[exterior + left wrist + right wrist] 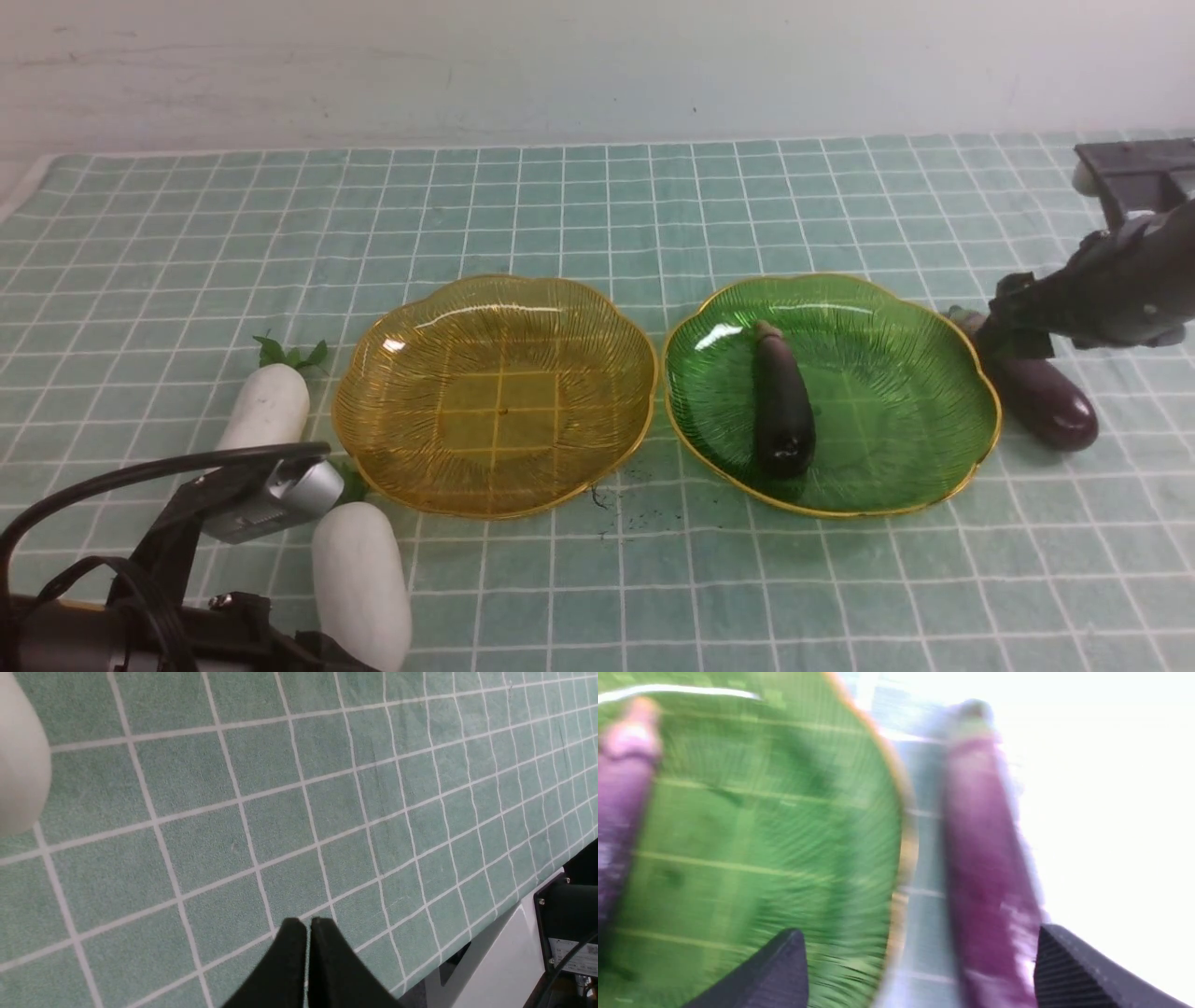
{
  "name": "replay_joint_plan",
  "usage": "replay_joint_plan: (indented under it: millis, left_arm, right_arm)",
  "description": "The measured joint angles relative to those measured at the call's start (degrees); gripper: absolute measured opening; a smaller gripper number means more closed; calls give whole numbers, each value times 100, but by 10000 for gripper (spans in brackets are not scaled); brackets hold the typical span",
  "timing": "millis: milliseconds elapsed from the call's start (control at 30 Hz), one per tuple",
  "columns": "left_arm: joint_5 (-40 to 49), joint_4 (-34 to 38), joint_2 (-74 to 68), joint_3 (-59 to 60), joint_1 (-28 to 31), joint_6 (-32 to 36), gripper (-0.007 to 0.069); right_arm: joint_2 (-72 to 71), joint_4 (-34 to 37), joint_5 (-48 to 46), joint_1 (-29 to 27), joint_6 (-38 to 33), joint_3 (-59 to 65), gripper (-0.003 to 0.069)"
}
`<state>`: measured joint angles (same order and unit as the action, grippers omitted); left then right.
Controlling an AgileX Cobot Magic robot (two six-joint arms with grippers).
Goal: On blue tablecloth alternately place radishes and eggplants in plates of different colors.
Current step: 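Put the eggplants into the green plate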
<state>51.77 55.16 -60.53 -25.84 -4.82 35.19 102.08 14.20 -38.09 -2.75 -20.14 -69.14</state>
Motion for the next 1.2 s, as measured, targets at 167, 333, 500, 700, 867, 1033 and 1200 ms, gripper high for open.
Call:
replay_joint_plan:
  millis: [167, 333, 500, 700, 867, 1033, 1200]
  left_arm:
    - [-107, 0, 0, 0, 0, 0, -6]
    - [-107, 0, 0, 0, 0, 0, -6]
    - [-107, 0, 0, 0, 0, 0, -6]
    - [-107, 0, 0, 0, 0, 0, -6]
    - [-107, 0, 0, 0, 0, 0, -6]
    - [-107, 0, 0, 0, 0, 0, -6]
    - [-107, 0, 0, 0, 0, 0, -6]
  right_arm:
    - [351, -373, -36, -179, 5, 0, 590]
    - [713, -474, 15, -220, 12, 0, 590]
    - [900, -522, 55, -225, 14, 0, 590]
    - [987, -522, 31, -225, 18, 0, 574]
    - [1022, -538, -96, -225, 18, -6, 470]
    - [996, -595, -361, -233, 18, -18, 383]
    - [636, -821, -815, -233, 18, -13, 383]
